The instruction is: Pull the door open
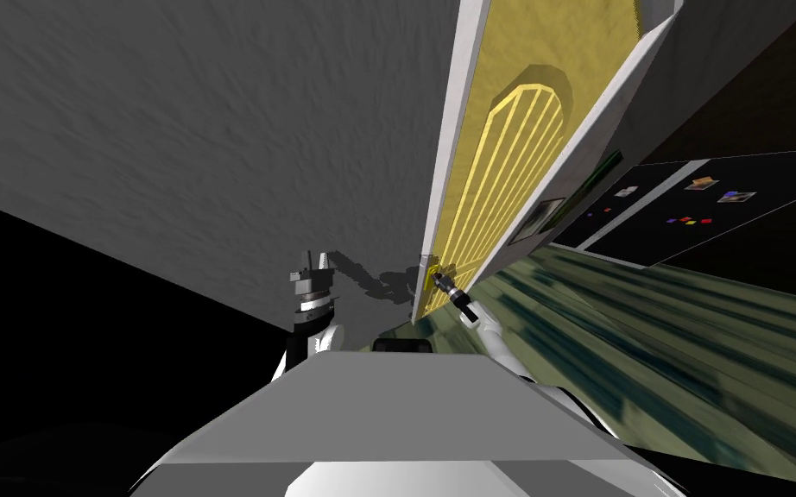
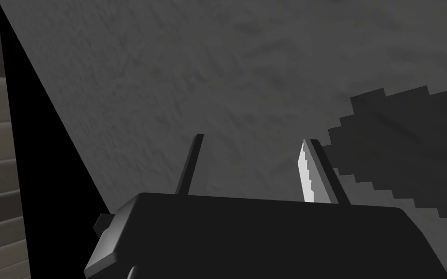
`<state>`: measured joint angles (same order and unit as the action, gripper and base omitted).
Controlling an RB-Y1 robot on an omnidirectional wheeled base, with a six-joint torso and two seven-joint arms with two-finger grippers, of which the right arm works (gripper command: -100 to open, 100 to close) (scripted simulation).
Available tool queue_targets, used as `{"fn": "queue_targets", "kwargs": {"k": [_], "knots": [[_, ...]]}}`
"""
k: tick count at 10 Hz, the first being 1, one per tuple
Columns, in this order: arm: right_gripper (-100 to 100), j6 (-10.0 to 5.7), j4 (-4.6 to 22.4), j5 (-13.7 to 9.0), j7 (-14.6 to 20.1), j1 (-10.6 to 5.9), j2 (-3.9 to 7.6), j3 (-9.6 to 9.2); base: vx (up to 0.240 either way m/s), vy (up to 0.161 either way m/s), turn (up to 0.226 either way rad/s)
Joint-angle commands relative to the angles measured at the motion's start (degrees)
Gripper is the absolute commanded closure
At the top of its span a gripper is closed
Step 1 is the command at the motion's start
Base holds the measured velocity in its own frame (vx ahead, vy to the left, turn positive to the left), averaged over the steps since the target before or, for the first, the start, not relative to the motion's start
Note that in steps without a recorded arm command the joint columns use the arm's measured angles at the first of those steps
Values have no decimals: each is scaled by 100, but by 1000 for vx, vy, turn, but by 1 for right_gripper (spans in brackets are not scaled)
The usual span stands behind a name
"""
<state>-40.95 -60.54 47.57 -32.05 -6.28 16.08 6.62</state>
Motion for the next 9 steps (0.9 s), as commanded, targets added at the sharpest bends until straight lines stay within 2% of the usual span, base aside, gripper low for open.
{"fn": "queue_targets", "kwargs": {"k": [1, 5, 6, 9], "knots": [[100, -1, -4, 3, 2, 7, -7, -11, -14, -31, -7], [100, -1, -4, 3, 2, 7, -7, -11, -5, -5, 4], [100, 35, 21, -210, 206, -25, 9, -31, -49, -45, 122], [100, 74, 57, -506, 491, -59, 15, -74, -80, -71, 121]]}}
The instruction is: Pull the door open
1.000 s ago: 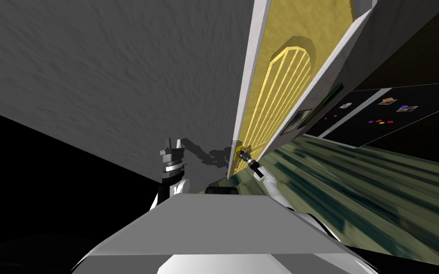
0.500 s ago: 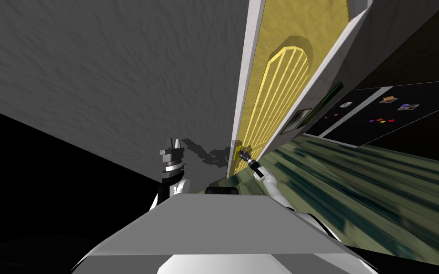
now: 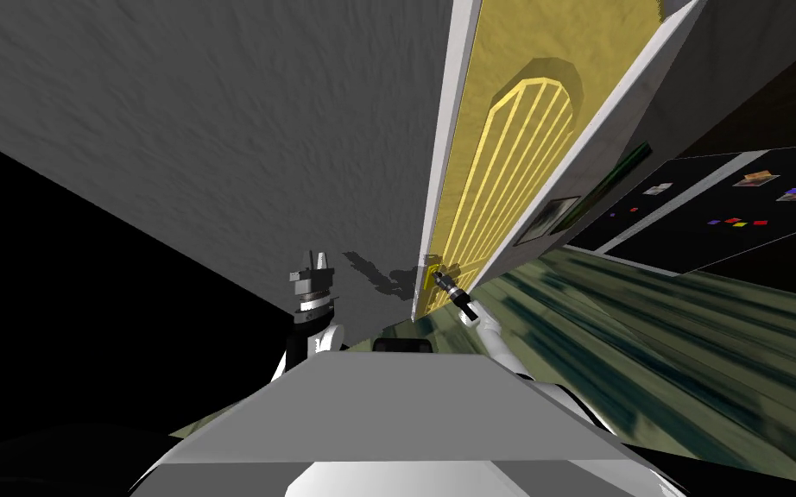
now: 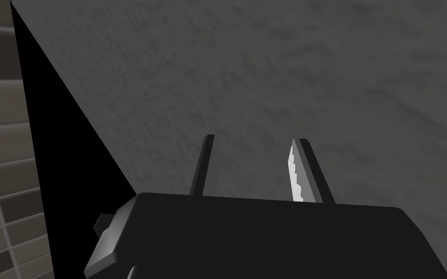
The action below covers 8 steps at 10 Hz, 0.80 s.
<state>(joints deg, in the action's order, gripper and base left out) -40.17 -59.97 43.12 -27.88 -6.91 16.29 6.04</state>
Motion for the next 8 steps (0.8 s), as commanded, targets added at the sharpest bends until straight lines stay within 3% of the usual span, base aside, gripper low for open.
{"fn": "queue_targets", "kwargs": {"k": [1, 8], "knots": [[100, 9, 13, -160, 171, -7, -3, -31, -76, -51, 59], [100, 117, 113, -989, 970, -102, 14, -150, -67, -63, 113]]}}
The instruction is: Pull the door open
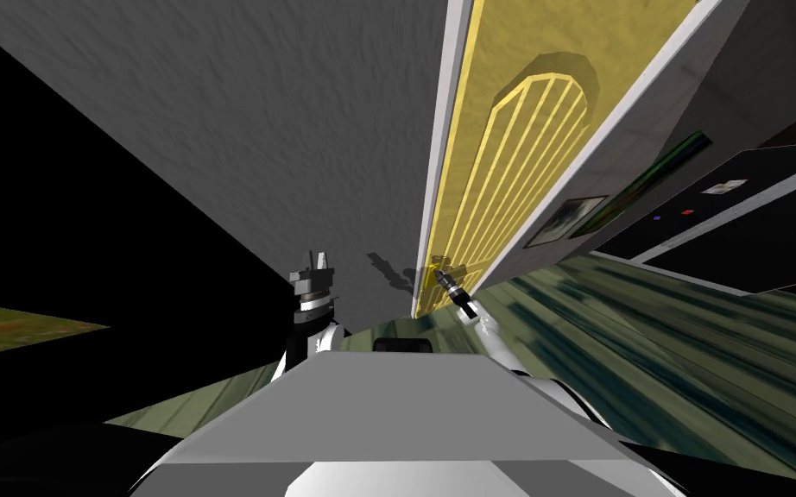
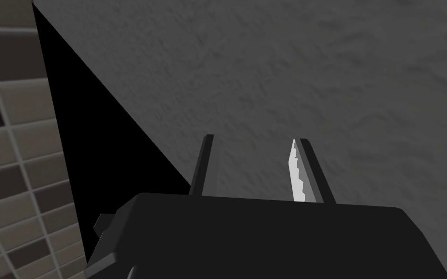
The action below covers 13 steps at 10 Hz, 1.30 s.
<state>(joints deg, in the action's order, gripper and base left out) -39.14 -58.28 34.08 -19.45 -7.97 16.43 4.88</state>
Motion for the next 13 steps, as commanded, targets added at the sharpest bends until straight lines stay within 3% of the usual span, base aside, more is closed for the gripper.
{"fn": "queue_targets", "kwargs": {"k": [1, 13], "knots": [[100, 31, -40, -218, 256, -11, 3, -53, -83, -74, 129], [100, 287, 201, -2177, 2138, -237, 44, -338, -85, -78, 151]]}}
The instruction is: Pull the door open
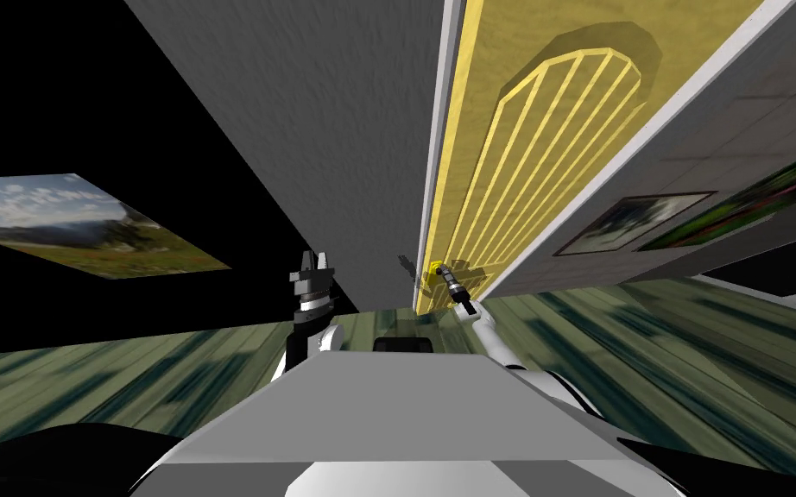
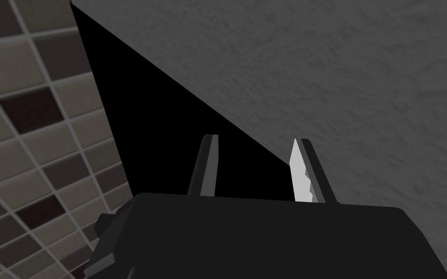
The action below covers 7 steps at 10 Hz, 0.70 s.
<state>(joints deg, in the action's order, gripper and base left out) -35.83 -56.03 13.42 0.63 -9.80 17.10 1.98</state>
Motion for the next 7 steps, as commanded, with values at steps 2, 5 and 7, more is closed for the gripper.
{"fn": "queue_targets", "kwargs": {"k": [2, 5, 7], "knots": [[100, -20, -1, -313, 332, -75, -19, -74, -71, -66, 112], [100, 28, 43, -678, 685, -117, -12, -127, -36, -23, 70], [100, 52, 66, -866, 866, -138, -8, -154, -77, -73, 141]]}}
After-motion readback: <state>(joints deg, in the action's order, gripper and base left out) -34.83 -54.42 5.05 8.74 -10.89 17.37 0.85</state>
